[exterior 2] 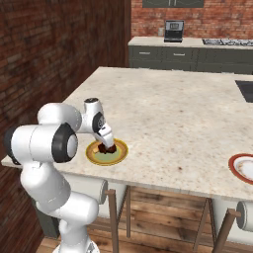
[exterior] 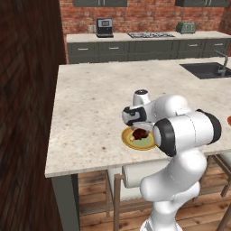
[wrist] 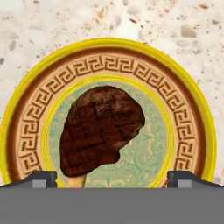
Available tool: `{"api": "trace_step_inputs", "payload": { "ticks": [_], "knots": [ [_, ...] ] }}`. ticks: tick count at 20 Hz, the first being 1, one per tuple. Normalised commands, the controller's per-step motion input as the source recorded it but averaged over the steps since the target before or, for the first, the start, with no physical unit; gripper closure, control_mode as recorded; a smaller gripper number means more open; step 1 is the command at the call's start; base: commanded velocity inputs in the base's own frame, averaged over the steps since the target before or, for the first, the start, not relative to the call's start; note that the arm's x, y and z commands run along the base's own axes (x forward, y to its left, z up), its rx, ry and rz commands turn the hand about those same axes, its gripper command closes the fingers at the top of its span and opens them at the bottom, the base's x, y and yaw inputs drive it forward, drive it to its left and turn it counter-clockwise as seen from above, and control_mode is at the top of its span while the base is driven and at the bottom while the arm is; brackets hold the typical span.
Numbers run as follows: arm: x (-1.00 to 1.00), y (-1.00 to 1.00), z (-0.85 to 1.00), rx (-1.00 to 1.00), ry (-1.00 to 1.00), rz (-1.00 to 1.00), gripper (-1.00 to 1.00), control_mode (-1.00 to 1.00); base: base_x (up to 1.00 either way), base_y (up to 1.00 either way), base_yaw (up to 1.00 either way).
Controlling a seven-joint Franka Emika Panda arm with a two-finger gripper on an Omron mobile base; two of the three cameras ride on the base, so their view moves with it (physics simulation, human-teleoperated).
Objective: Transport the steak and lemon wedge to the fridge. Place the steak on the rack containing meat and place the lemon wedge on the rack containing the vegetable, ensuring meats and vegetables are on different racks.
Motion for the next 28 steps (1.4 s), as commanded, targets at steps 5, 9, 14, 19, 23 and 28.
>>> {"api": "trace_step_inputs", "payload": {
  "ticks": [5,9,14,19,23,28],
  "knots": [
    [0.29,0.0,-0.27,0.0,0.05,-0.14,-1.0,-1.0,0.0,0.0,0.0],
    [0.05,0.0,-0.22,0.0,0.02,-0.16,-1.0,-1.0,0.0,0.0,0.0],
    [-0.11,0.0,-0.11,0.02,0.09,-0.2,-1.0,-1.0,0.0,0.0,0.0],
    [0.05,0.0,-0.26,0.0,0.04,-0.1,-1.0,-1.0,0.0,0.0,0.0],
    [0.35,0.0,-0.51,0.0,-0.11,0.0,-1.0,-1.0,0.0,0.0,0.0],
    [-0.3,-0.16,-0.59,0.0,0.01,-0.02,-1.0,-1.0,0.0,0.0,0.0]
  ]
}}
